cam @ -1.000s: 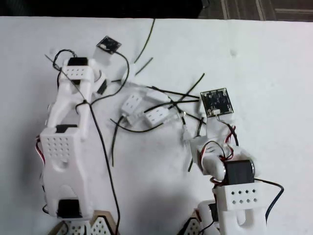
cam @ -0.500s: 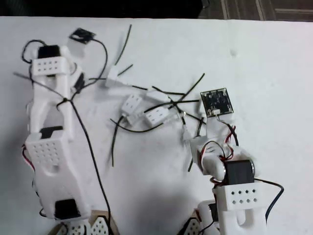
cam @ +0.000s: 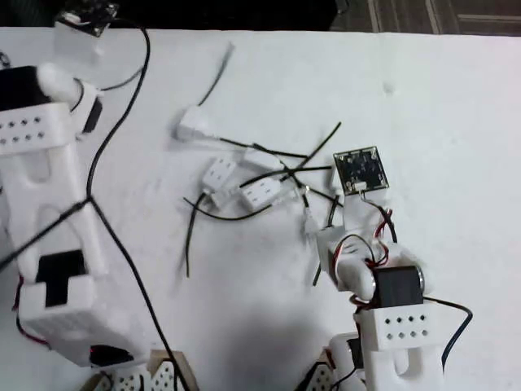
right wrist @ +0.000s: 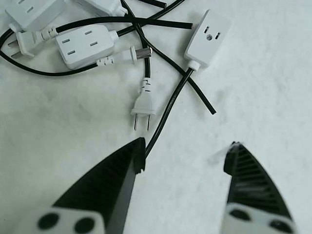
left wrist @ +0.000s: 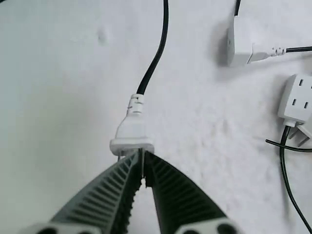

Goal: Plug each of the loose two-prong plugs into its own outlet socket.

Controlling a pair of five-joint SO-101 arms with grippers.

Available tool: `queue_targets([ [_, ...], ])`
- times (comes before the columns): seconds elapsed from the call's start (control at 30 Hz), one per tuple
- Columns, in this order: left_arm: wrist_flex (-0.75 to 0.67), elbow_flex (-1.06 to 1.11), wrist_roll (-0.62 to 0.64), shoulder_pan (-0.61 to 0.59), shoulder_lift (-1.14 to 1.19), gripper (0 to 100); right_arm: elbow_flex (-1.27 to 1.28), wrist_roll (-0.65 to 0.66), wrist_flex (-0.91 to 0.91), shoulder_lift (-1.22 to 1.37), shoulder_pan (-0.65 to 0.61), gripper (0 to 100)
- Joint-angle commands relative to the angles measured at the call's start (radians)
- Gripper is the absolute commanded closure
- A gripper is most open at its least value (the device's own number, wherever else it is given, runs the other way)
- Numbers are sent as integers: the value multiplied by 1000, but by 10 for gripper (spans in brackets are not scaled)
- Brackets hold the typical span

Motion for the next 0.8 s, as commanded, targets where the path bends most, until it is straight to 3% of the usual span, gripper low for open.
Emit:
queue_targets([
  [0.0,14,-8,2,-10,-136,979,-5,2,-18,-18,1,739],
  [0.2,12,307,2,79,-363,979,-6,2,-18,-18,8,739],
  [0.37,-18,624,40,255,-648,979,-8,2,-18,-19,12,739],
  [0.53,-160,962,166,452,-854,979,-8,2,-18,-19,47,738],
  [0.7,-351,1231,285,565,-889,973,-35,2,-16,-19,99,739],
  [0.77,-385,1295,318,613,-891,919,-35,2,-16,-19,96,739],
])
